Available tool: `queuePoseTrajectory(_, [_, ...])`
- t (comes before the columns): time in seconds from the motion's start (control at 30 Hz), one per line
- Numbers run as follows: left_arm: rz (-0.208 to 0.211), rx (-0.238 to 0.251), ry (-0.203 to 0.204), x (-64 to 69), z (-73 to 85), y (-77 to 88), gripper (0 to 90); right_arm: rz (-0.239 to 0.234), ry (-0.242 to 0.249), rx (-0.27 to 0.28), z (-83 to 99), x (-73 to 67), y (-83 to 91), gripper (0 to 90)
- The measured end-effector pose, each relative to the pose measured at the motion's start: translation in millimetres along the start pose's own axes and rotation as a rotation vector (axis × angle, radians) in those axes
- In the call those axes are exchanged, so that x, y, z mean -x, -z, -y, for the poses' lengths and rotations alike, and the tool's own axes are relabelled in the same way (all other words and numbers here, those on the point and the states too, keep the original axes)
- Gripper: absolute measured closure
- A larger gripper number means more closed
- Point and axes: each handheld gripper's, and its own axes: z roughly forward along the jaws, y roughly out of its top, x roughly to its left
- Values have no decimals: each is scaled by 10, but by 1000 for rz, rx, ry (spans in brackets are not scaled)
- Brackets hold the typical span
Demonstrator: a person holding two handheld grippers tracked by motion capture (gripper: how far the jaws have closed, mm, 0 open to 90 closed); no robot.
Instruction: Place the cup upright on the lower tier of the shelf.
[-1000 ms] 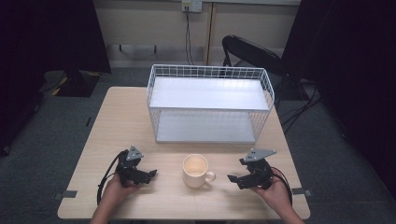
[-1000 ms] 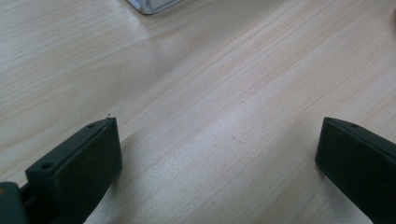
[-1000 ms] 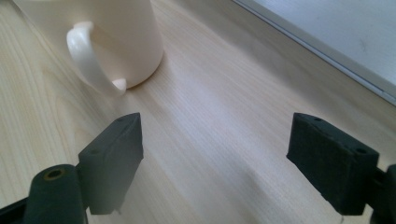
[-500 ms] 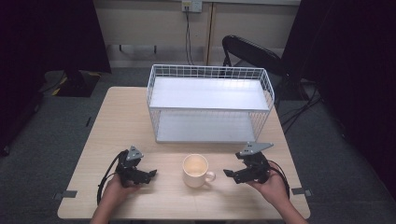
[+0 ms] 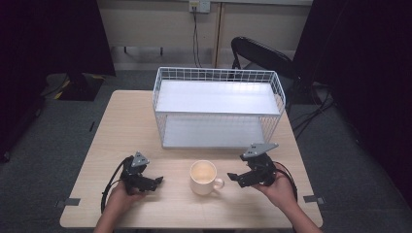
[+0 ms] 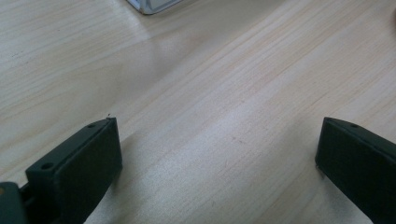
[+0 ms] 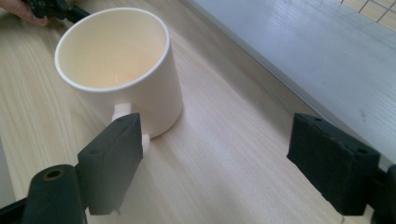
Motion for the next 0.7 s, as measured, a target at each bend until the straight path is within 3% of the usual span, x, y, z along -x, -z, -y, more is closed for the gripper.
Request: queuePoseTrajectory(0.7, [0, 0, 0, 0, 0, 0, 0, -16, 31, -7, -271, -69, -86, 174])
